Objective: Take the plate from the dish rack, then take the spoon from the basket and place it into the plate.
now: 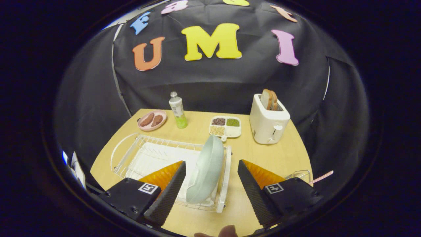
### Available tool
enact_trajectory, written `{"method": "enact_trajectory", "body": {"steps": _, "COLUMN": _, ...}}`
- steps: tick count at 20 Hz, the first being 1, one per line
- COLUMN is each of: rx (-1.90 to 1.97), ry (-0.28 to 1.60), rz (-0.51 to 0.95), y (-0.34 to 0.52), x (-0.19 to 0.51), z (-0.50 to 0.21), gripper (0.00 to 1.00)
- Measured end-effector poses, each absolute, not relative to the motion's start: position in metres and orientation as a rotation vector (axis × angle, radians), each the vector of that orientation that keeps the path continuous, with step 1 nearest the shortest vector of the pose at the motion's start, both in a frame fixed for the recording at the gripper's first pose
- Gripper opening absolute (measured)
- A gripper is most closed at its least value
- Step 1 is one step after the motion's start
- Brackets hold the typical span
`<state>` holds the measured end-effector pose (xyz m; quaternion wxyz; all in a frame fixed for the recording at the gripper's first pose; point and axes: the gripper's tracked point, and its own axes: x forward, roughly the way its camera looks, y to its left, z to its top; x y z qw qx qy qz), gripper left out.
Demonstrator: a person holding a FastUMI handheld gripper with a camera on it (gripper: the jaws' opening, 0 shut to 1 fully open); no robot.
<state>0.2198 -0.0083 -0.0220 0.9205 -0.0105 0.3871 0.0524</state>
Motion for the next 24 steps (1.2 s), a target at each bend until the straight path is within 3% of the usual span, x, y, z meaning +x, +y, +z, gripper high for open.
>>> {"method": "enact_trajectory", "body": {"steps": 5, "rx": 0.067, "ry": 0.959, "rz": 0.089, "y": 0.007, "x": 0.234, "z": -0.059, "gripper": 0.99}}
{"method": "enact_trajectory", "body": {"steps": 6, "rx": 0.080, "ry": 0.982, "rz": 0.082, "y": 0.010, "x": 0.235, "z": -0.063, "gripper": 0.92}}
{"method": "enact_trajectory", "body": {"steps": 11, "rx": 0.090, "ry": 1.030, "rz": 0.046, "y": 0.030, "x": 0.231, "z": -0.072, "gripper": 0.78}}
{"method": "enact_trajectory", "body": {"steps": 12, "rx": 0.077, "ry": 1.036, "rz": 0.032, "y": 0.032, "x": 0.231, "z": -0.074, "gripper": 0.68}}
{"method": "enact_trajectory", "body": {"steps": 16, "rx": 0.028, "ry": 1.046, "rz": -0.058, "y": 0.026, "x": 0.232, "z": -0.080, "gripper": 0.47}}
{"method": "enact_trajectory", "body": {"steps": 24, "rx": 0.099, "ry": 1.028, "rz": -0.182, "y": 0.009, "x": 0.236, "z": -0.069, "gripper": 0.36}}
